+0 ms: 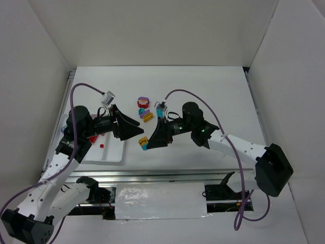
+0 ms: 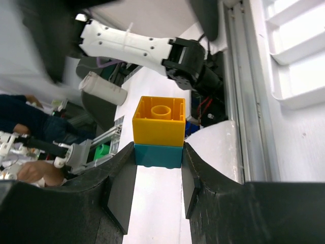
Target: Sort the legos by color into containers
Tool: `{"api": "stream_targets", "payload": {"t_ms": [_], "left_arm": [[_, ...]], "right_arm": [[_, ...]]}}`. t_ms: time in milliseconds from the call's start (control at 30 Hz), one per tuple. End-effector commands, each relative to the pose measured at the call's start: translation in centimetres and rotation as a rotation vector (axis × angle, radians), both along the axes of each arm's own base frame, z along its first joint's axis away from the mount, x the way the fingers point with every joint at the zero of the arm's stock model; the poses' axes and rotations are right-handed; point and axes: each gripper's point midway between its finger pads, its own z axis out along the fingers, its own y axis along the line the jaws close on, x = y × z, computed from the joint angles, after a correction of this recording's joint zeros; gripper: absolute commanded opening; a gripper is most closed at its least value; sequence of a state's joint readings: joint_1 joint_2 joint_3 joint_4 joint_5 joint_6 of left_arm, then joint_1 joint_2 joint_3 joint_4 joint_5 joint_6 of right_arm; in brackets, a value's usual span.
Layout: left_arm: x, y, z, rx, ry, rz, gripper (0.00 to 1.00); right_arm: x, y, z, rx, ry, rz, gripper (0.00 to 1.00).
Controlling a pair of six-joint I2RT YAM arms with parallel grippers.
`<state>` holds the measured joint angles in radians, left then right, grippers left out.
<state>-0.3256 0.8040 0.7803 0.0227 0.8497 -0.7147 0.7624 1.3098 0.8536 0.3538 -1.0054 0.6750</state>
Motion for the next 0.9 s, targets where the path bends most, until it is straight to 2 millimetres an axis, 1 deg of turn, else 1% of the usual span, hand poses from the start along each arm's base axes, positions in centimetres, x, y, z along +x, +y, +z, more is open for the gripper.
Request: {"api": "stream_targets", "payload": {"t_ms": [0, 100, 133, 167, 200, 233, 333, 500, 600, 667, 700, 767, 867], "left_arm": [[0.2, -0.1, 3.4, -0.031, -0.097, 0.009, 0.87], [0.3, -0.2, 3.5, -0.034, -0.102, 0.003, 0.88], [-0.3, -0.4, 3.9, -0.050, -0.134, -0.039, 0.88], [-0.6, -0.5, 4.0, -0.063, -0.130, -0.063, 0.88], [-1.0, -0.7, 3.3, -0.068, -0.123, -0.087, 0.89], [-1.7, -0.8, 3.2, -0.076, -0.129, -0.134, 0.89], [-2.4, -0.9, 2.5, -0.093, -0.133, -0.171, 0.90], [-2.0, -1.1, 1.1, -0.072, -0.106, -0.157, 0.90], [-1.1, -1.4, 0.2, -0.043, -0.081, -0.139, 0.89], [-1.2, -1.7, -0.1, -0.046, -0.064, -0.157, 0.86], [-1.4, -2.0, 0.2, -0.059, -0.089, -0.177, 0.84], [-1.8, -2.2, 0.1, -0.067, -0.084, -0.193, 0.82], [-1.7, -2.6, -0.3, -0.049, -0.080, -0.182, 0.82]], "right_arm": [[1.0, -0.6, 0.8, 0.035, -0.050, -0.051, 0.00], [1.6, -1.0, 0.4, 0.026, -0.045, -0.072, 0.00], [1.7, -1.1, 0.4, 0.034, -0.049, -0.066, 0.00], [1.7, -1.3, 0.4, 0.038, -0.049, -0.063, 0.00], [1.8, -1.5, 0.5, 0.040, -0.049, -0.063, 0.00], [1.7, -1.6, 0.6, 0.047, -0.057, -0.059, 0.00], [1.8, -1.7, 1.2, 0.058, -0.084, -0.055, 0.00], [1.8, -1.5, 2.5, 0.079, -0.110, -0.032, 0.00], [1.4, -1.5, 3.2, 0.103, -0.108, -0.004, 0.00], [1.4, -1.4, 3.8, 0.126, -0.122, 0.004, 0.00], [1.5, -1.3, 3.9, 0.128, -0.126, 0.000, 0.00], [1.8, -1.2, 4.2, 0.130, -0.130, -0.005, 0.00], [1.7, -1.0, 4.6, 0.138, -0.118, 0.017, 0.00]]}}
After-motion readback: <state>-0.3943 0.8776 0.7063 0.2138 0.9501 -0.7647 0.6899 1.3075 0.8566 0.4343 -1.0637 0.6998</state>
